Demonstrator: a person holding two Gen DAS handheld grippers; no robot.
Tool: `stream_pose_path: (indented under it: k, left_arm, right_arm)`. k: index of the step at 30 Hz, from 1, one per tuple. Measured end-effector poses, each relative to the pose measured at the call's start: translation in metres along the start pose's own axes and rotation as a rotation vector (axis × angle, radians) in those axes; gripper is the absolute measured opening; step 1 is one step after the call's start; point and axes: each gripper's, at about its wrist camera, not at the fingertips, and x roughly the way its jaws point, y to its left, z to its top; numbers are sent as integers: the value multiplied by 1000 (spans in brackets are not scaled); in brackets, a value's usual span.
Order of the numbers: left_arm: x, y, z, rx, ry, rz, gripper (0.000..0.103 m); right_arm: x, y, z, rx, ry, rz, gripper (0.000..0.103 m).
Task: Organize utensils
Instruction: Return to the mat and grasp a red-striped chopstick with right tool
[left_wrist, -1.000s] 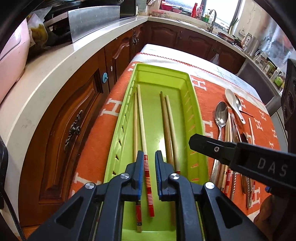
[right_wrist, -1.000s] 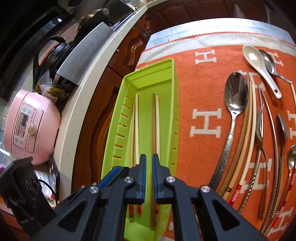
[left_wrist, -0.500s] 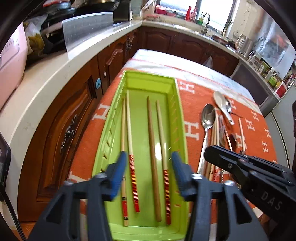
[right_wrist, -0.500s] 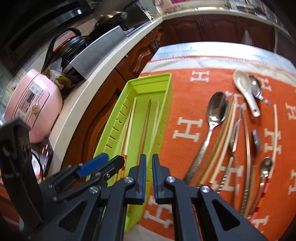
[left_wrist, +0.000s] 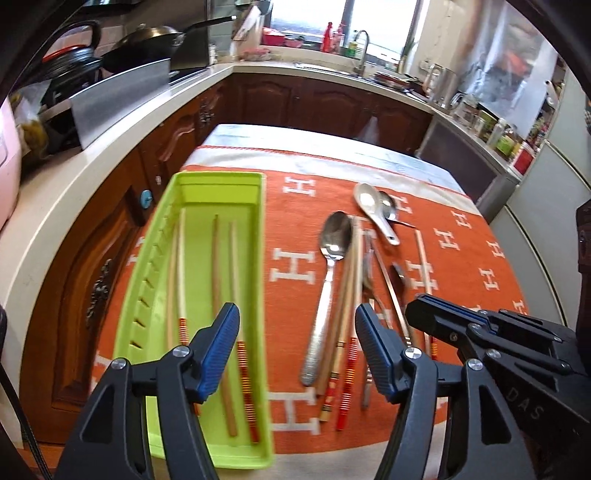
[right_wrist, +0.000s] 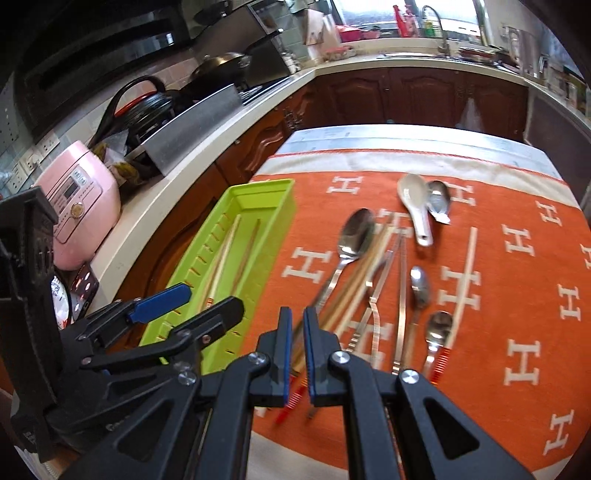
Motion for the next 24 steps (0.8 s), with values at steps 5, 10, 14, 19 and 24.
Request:
stream_pose_path:
  k: [5, 10, 14, 19, 24]
  left_arm:
    - [1, -14, -3, 19, 7, -21, 63]
    - [2, -21, -6, 26, 9, -44, 64]
    - [10, -31, -6, 43, 29, -69, 64]
    - [25, -44, -4, 58, 57, -93, 64]
    - [40, -55, -6, 72, 77, -114, 64]
  right_arm:
    - [-7, -24, -8, 43, 3, -27, 6]
    - [-10, -49, -17, 100, 12, -51, 6]
    - [-11, -68, -22, 149, 26, -64, 6]
    - [-7, -86, -26, 180, 35, -94, 6]
    - [8, -100, -29, 217, 81, -108, 6]
